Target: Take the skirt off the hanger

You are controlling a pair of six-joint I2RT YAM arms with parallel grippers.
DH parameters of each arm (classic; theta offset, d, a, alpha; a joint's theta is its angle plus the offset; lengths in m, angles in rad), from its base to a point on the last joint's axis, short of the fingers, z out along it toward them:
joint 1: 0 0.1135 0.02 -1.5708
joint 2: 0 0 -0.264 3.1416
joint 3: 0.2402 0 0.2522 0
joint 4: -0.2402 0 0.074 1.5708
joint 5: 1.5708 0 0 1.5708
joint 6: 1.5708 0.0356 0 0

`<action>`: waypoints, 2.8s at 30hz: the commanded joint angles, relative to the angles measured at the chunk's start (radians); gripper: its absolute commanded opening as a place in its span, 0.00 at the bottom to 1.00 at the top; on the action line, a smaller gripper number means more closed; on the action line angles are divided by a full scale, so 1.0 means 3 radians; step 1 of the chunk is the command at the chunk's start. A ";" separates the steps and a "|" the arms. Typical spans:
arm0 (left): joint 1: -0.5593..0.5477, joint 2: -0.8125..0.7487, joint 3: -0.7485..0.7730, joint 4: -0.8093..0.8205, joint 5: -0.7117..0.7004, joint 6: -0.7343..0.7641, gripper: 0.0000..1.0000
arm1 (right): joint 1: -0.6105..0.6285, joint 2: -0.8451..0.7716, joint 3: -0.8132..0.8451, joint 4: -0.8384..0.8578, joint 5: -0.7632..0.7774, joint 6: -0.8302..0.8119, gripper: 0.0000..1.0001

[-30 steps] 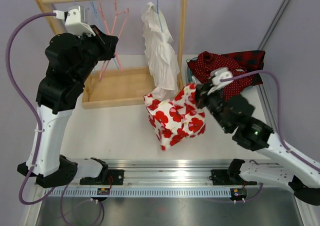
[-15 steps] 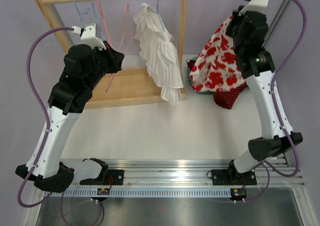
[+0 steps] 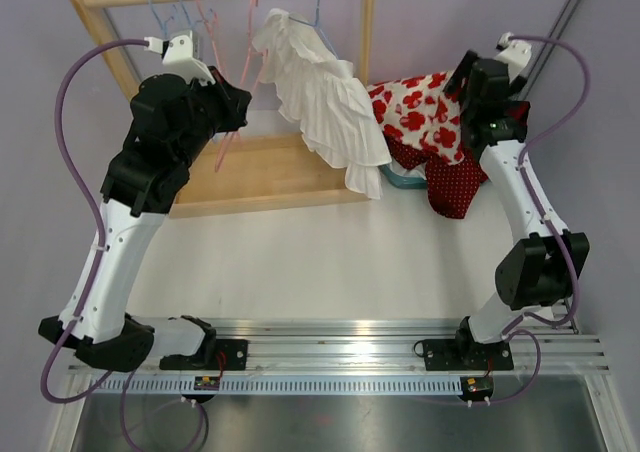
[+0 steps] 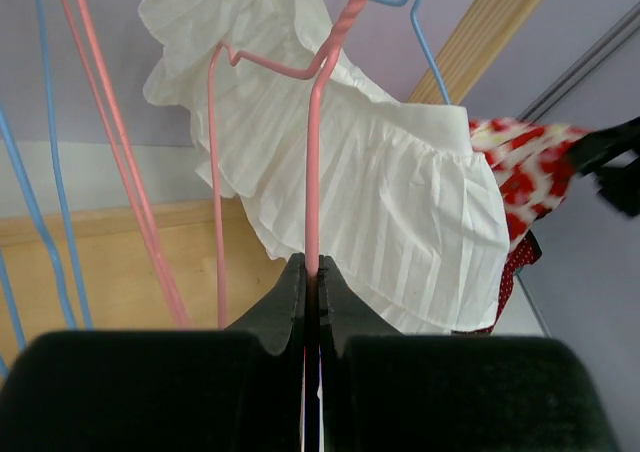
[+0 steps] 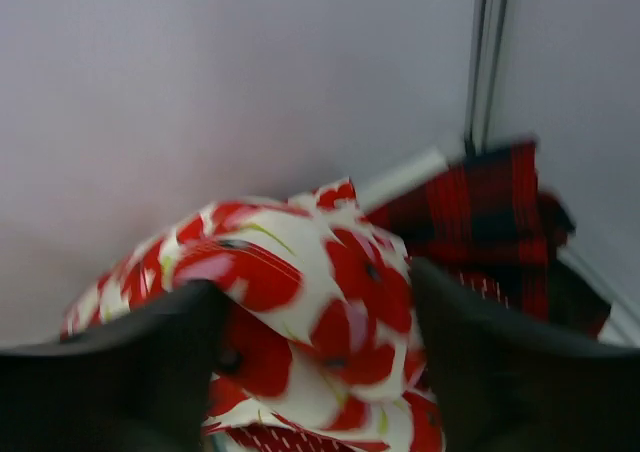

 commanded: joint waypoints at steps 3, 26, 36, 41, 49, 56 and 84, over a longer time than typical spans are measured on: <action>-0.0016 0.0346 0.0585 0.0282 -0.0137 0.0089 0.00 | 0.0004 -0.0356 -0.1055 -0.0139 -0.0177 0.0824 0.99; 0.0316 0.1037 0.0961 0.0226 -0.0894 -0.0105 0.32 | 0.0065 -0.2207 -0.2908 -0.0252 -0.1461 0.1122 1.00; 0.0199 0.0663 0.1124 0.0231 -0.0419 -0.0115 0.61 | 0.0065 -0.2514 -0.2989 -0.0415 -0.1476 0.1051 1.00; -0.0214 0.1056 0.1732 0.0103 -0.0111 0.0078 0.63 | 0.0065 -0.2591 -0.3025 -0.0436 -0.1522 0.1056 0.99; -0.0410 0.1609 0.1850 0.0363 -0.0148 0.0049 0.63 | 0.0065 -0.2815 -0.2990 -0.0645 -0.1542 0.1000 0.99; -0.0431 0.1977 0.1799 0.0895 -0.0102 0.0105 0.62 | 0.0065 -0.3036 -0.2964 -0.0845 -0.1640 0.0974 0.99; -0.0446 0.2034 0.1677 0.1335 -0.0388 0.0013 0.00 | 0.0106 -0.2923 -0.2795 -0.0482 -0.2390 0.0831 0.99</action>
